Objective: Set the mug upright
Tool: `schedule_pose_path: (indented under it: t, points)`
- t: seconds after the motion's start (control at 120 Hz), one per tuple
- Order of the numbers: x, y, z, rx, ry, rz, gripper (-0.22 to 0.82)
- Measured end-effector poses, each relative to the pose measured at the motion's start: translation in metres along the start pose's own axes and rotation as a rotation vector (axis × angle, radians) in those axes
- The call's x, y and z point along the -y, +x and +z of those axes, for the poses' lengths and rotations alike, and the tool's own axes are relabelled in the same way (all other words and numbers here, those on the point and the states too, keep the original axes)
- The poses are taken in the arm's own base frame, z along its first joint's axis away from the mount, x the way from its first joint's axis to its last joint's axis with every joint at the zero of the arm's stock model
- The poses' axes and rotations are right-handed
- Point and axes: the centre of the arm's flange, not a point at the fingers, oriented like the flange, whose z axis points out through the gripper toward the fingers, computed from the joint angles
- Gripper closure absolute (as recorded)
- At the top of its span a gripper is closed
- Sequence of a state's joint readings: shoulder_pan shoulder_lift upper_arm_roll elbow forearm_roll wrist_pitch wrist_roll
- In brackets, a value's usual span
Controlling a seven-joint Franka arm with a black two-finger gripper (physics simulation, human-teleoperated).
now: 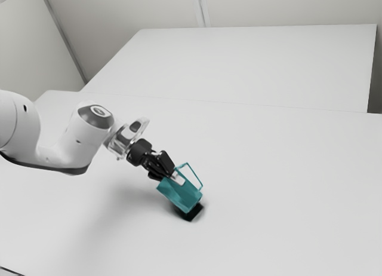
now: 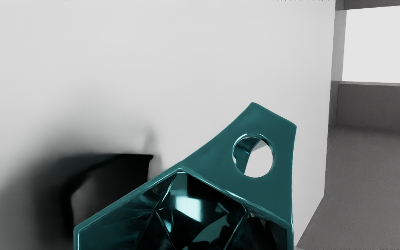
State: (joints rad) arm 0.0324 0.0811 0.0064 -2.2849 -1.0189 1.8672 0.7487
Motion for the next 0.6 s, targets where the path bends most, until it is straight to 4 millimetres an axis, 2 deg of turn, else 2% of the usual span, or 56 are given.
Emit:
schedule_pose_path:
  t: [0.083,0.267,0.6]
  points:
    - [-0.007,0.002,-0.006,-0.003,0.012,0.019,0.77]
    - [-0.035,0.012,-0.033,0.018,0.112,0.109,0.77]
    - [-0.059,0.026,-0.063,0.089,0.33,0.191,0.78]
